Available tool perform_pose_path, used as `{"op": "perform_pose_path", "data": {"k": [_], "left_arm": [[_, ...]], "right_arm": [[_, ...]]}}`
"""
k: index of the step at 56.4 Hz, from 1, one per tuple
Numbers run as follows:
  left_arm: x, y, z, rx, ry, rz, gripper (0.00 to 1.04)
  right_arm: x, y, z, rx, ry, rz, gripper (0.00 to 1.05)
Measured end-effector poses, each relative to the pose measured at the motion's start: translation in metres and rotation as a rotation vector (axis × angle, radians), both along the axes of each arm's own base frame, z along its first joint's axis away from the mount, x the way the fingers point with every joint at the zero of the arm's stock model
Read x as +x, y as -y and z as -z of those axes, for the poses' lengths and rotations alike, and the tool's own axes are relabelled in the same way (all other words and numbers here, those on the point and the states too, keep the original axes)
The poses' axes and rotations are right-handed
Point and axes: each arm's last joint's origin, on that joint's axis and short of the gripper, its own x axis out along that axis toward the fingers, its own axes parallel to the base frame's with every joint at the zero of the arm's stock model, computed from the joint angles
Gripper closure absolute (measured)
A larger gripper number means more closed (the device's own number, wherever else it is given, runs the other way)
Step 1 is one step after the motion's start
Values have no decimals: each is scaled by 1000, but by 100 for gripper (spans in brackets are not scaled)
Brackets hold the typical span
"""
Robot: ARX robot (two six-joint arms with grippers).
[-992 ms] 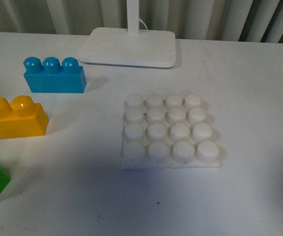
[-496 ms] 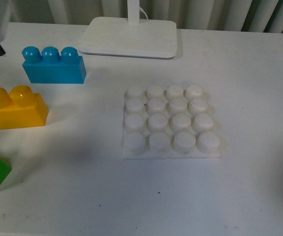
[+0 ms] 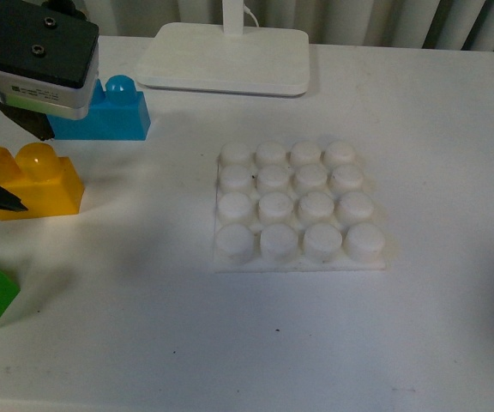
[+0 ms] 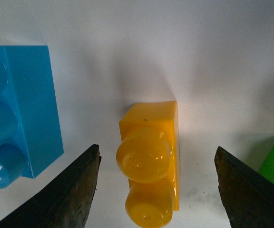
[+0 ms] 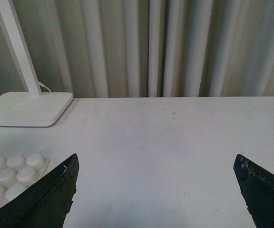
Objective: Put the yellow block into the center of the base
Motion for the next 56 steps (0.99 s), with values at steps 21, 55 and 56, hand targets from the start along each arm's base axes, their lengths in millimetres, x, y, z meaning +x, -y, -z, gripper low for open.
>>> {"op": "perform_pose_path", "data": {"k": [21,55,56], "left_arm": [[1,-7,1,66,-6,-44,85],[3,36,-49,-162,12,65,87],[4,40,-51,-175,10,67,87]], "right_arm": [[0,0,0,0,0,0,9],[0,0,0,0,0,0,9],[0,0,0,0,0,0,9]]}}
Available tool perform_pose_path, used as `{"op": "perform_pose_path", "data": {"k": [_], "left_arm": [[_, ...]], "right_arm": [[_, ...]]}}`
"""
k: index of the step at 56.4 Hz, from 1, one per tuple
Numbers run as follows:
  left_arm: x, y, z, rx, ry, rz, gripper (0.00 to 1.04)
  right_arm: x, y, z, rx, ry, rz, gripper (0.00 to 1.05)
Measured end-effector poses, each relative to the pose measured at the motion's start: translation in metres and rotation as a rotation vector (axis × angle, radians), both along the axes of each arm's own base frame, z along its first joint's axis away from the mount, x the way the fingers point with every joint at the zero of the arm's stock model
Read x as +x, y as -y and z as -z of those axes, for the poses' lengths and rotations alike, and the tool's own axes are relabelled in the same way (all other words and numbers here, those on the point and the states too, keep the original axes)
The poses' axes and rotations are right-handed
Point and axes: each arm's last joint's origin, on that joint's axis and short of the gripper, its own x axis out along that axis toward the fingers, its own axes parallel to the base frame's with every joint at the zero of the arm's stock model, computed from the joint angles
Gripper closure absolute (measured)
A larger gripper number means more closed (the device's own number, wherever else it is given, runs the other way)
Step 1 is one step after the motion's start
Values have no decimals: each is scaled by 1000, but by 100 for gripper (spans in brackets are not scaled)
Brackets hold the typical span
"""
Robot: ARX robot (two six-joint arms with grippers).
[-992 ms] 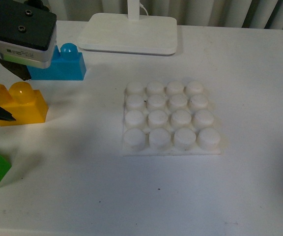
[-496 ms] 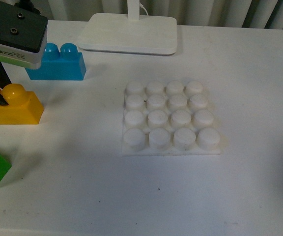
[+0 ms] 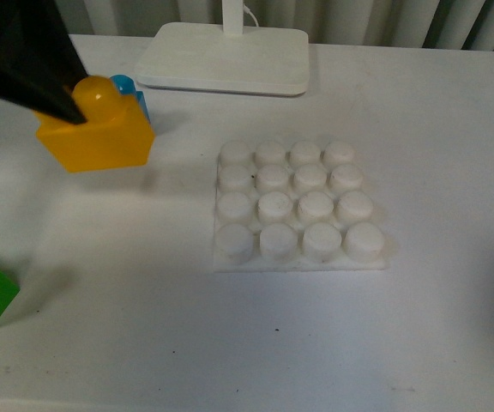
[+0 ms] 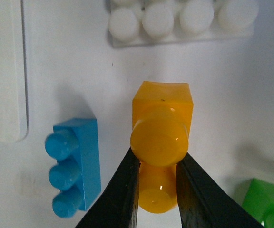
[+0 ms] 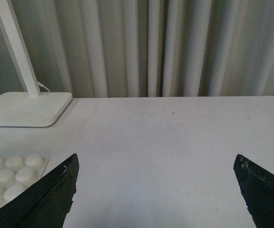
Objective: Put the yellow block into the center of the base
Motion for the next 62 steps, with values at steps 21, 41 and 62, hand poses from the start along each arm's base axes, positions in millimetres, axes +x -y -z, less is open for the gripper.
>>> {"op": "perform_pose_path", "data": {"k": [21,41,62], "left_arm": [[19,80,6,-60,-47,103,87],[38,116,11,-44,-74,133,87],[46,121,14,28,-116,135,87]], "right_arm": [[0,0,0,0,0,0,9],[0,0,0,0,0,0,9],[0,0,0,0,0,0,9]]}}
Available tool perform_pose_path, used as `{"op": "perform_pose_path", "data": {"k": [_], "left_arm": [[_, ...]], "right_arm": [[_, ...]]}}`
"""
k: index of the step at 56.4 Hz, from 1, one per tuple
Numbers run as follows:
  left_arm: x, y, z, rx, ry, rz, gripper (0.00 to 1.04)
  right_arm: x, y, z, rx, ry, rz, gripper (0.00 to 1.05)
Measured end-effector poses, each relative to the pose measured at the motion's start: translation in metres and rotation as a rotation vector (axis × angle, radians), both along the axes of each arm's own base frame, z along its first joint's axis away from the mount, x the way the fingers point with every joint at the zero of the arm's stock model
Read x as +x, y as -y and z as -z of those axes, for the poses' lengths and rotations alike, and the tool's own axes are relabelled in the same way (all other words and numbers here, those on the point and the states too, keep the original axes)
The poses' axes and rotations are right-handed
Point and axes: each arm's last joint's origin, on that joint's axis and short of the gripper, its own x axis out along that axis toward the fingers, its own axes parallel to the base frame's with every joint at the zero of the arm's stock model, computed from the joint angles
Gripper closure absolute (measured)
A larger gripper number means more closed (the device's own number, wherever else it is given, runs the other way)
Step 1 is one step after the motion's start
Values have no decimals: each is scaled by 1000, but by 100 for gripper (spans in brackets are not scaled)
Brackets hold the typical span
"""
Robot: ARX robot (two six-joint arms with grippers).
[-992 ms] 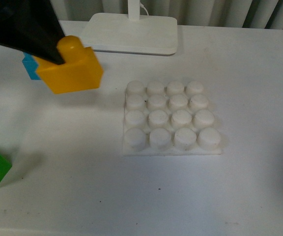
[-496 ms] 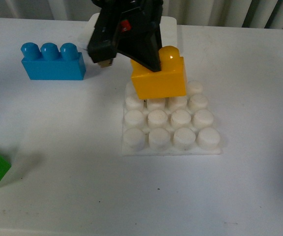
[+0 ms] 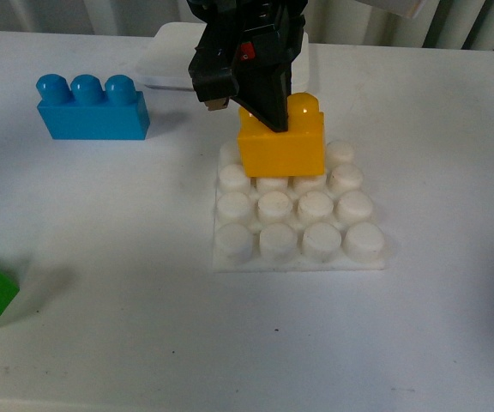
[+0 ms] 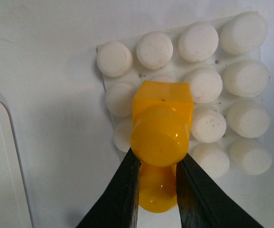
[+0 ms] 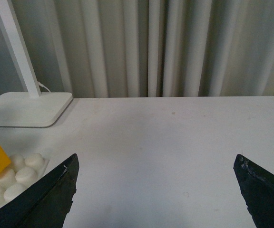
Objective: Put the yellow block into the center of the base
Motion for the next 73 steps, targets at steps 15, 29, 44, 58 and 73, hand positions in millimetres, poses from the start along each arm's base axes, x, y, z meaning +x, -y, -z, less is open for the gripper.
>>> {"op": "perform_pose_path", "data": {"k": [15,29,44,58,73], "left_arm": [[1,6,2,41,31,16,87],[-2,15,5,94,63,28,87],[-9,26,8,156,73,40,88],[-12,33,12,190,107,24,88],[-8,38,30,235,141,-35,88]], "right_arm": [[0,0,0,0,0,0,9],[0,0,0,0,0,0,9],[0,0,0,0,0,0,9],[0,0,0,0,0,0,9],[0,0,0,0,0,-1,9]]}}
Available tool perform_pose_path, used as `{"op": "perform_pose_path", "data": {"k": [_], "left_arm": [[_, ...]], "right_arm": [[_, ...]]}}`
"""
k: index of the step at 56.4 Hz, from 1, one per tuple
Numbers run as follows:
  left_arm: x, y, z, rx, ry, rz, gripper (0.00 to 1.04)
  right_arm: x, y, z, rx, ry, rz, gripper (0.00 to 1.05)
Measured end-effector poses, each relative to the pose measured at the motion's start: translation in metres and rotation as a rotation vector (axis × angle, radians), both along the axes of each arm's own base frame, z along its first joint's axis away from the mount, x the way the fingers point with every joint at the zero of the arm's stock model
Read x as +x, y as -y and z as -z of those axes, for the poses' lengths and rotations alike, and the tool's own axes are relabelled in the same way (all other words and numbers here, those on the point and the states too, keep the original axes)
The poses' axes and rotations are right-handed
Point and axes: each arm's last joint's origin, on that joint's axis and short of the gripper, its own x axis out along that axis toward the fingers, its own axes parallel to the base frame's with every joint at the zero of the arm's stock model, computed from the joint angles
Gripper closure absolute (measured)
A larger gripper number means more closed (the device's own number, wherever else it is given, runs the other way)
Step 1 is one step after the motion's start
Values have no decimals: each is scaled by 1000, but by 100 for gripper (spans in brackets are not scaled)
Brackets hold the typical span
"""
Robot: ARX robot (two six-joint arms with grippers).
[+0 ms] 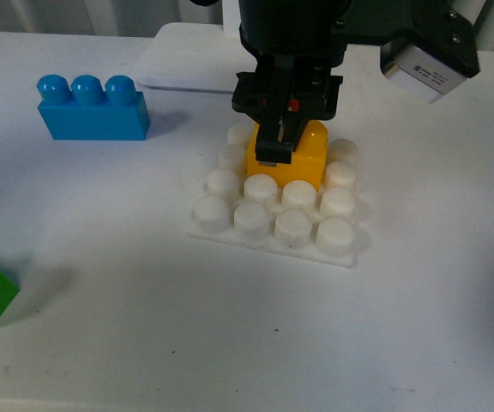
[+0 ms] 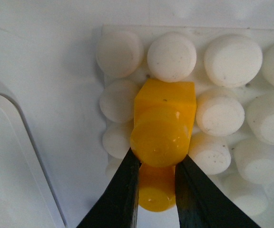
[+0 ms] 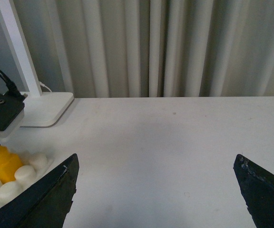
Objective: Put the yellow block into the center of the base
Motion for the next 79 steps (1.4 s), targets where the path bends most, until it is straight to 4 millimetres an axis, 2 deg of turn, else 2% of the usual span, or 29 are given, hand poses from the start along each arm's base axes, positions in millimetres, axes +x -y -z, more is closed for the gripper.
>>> {"op": "perform_pose_path", "data": {"k": [15,24,32,40,44,48,50,55,59,63,68,70,79], "left_arm": [[-5,4,6,5,13,-16,88],[-5,5,0,-13,31,-13,88],[-4,5,-8,-47,51,-11,63],[-3,-4,-15,-116,81,-21,40],[-7,-15,-24,-167,126,-34,26],[-17,-32,-43,-254,206,-59,10],[-21,-39,-49,-286,238,-66,5],[-39,-65,-65,-391,349,-118,7],[-54,-85,-69,-457,421,-170,6],[-77,-113,-65,-550,516,-273,6],[-99,-135,-60,-661,589,-372,6],[-116,-149,-56,-730,635,-436,6],[-158,-181,-42,-890,747,-637,6]], "right_arm": [[0,0,0,0,0,1,9],[0,0,0,0,0,1,9],[0,0,0,0,0,1,9],[0,0,0,0,0,1,9],[0,0,0,0,0,1,9],[0,0,0,0,0,1,9],[0,0,0,0,0,1,9],[0,0,0,0,0,1,9],[0,0,0,0,0,1,9],[0,0,0,0,0,1,9],[0,0,0,0,0,1,9],[0,0,0,0,0,1,9],[0,0,0,0,0,1,9]]}}
